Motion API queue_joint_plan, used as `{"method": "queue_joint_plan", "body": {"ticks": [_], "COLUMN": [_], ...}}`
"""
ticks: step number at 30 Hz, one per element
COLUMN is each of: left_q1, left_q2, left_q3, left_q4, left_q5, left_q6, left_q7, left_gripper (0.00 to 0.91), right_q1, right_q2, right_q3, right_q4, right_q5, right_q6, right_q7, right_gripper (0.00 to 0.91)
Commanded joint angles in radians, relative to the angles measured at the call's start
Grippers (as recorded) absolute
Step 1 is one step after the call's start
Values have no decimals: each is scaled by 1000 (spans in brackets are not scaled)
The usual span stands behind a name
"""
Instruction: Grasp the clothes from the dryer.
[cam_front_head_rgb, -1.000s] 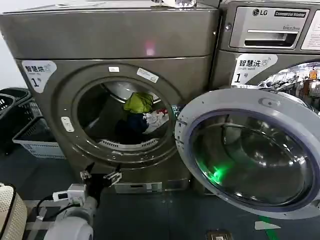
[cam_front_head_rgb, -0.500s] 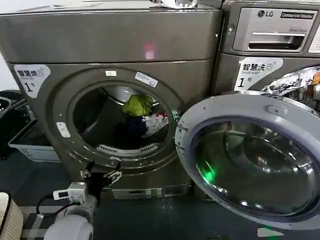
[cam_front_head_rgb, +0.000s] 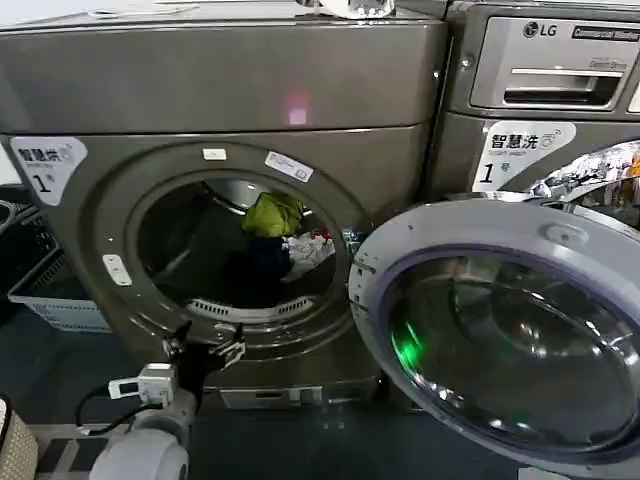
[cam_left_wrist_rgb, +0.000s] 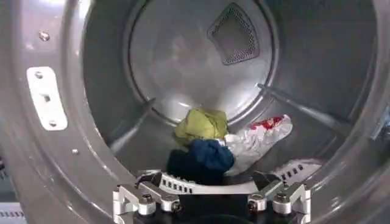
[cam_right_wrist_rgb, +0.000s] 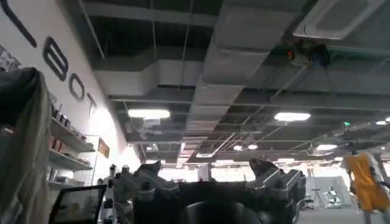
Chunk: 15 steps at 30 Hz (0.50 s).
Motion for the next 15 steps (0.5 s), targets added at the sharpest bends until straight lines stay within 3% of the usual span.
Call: {"method": "queue_joint_plan", "body": {"ticks": [1, 15], "left_q1": [2, 2], "left_q2": [0, 0], "left_q3": [-1, -7], "left_q4": [0, 4], "left_q5": [1, 4], "left_q6": [49, 49], "left_q7": [0, 1], "left_gripper": [907, 907], "right_q1": [1, 0], "right_q2": [0, 2], "right_q3": [1, 6], "right_q4": [0, -7], "right_q5": [0, 0], "right_q6": [0, 2], "right_q7": [0, 1], "right_gripper": [907, 907]}}
